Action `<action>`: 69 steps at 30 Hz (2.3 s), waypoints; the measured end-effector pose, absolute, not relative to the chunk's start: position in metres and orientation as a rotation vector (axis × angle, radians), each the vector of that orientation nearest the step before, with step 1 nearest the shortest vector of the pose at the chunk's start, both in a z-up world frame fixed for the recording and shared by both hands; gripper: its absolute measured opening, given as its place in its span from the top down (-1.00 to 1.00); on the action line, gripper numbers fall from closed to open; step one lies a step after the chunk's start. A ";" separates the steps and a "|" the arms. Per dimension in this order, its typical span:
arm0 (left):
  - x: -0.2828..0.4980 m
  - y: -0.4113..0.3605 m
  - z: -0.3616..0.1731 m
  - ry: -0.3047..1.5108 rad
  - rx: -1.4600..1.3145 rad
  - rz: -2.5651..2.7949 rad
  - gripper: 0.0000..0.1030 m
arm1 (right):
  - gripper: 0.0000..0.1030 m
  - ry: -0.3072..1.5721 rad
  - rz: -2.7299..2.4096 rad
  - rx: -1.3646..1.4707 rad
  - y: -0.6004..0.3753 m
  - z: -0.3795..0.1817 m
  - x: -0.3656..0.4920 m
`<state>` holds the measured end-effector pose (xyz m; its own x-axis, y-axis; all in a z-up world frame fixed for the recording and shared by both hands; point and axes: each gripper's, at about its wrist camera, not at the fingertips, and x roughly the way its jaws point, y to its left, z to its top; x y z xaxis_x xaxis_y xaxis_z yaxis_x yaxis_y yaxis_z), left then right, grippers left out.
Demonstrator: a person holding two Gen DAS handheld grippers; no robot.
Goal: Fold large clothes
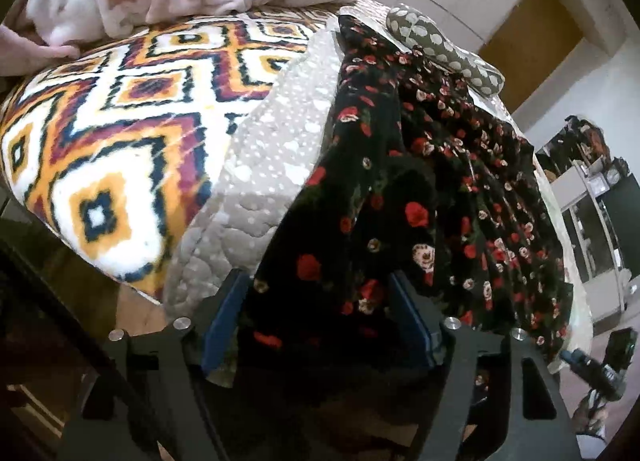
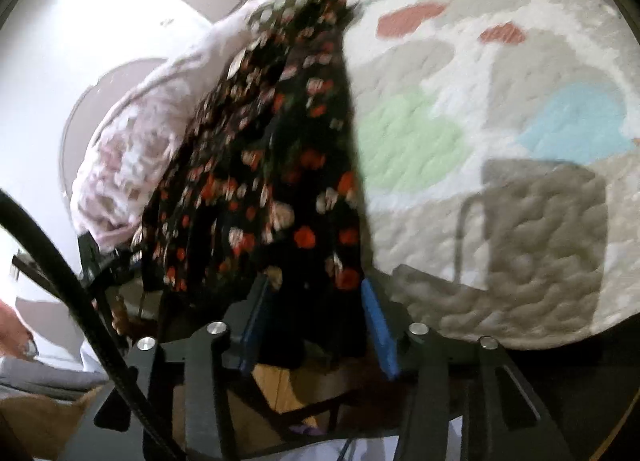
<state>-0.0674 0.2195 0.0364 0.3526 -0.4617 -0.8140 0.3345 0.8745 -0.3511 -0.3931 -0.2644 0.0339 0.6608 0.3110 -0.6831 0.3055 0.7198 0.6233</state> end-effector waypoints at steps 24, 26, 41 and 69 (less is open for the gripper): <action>-0.065 0.240 0.074 1.180 -0.394 -0.650 0.77 | 0.46 0.880 0.287 0.772 -0.241 0.064 -0.334; -0.053 0.230 0.088 1.167 -0.414 -0.659 0.77 | 0.47 0.835 0.328 0.818 -0.247 0.079 -0.323; 0.101 0.101 0.186 0.943 -0.213 -0.574 0.04 | 0.82 0.708 -0.057 0.844 -0.379 0.108 -0.125; -0.026 0.232 0.079 1.067 -0.221 -0.485 -0.31 | 0.92 0.935 0.060 0.536 -0.233 0.101 -0.234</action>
